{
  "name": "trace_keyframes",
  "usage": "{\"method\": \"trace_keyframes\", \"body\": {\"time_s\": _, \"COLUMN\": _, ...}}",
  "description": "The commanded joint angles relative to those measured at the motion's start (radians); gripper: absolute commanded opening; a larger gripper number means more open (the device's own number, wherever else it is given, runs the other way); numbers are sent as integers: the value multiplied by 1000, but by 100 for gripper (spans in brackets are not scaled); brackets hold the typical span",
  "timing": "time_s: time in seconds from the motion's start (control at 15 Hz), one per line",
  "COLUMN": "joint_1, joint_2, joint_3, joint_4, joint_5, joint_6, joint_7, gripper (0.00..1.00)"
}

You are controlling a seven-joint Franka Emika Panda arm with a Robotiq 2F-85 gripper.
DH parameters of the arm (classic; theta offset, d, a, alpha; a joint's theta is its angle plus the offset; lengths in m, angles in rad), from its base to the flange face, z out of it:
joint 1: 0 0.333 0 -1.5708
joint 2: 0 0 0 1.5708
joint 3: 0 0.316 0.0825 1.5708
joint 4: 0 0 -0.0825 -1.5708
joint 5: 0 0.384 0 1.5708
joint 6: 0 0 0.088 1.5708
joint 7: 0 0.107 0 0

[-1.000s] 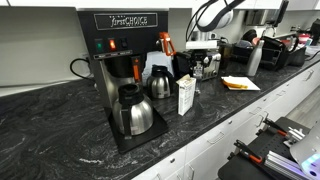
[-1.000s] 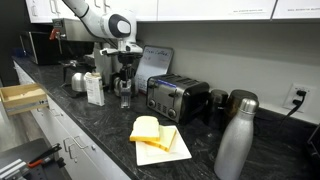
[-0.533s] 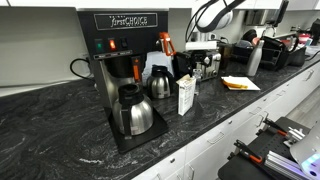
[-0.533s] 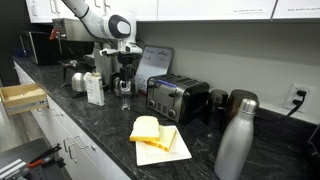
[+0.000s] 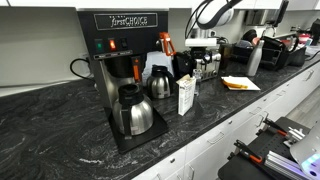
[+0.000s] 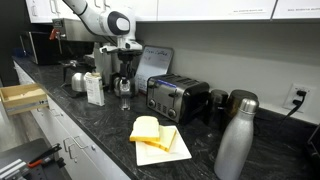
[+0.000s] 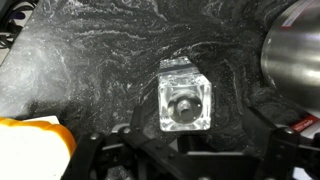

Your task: Move the glass bottle slightly backward

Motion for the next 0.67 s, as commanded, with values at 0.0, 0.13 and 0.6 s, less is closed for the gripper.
{"method": "trace_keyframes", "body": {"time_s": 0.0, "joint_1": 11, "joint_2": -70, "joint_3": -2, "joint_4": -36, "joint_5": -3, "joint_6": 44, "joint_7": -56, "gripper": 100}}
{"method": "trace_keyframes", "body": {"time_s": 0.13, "joint_1": 18, "joint_2": -127, "joint_3": 7, "joint_4": -65, "joint_5": 4, "joint_6": 58, "joint_7": -84, "gripper": 100}}
{"method": "trace_keyframes", "body": {"time_s": 0.6, "joint_1": 17, "joint_2": -123, "joint_3": 13, "joint_4": -55, "joint_5": 0, "joint_6": 33, "joint_7": -61, "gripper": 100}}
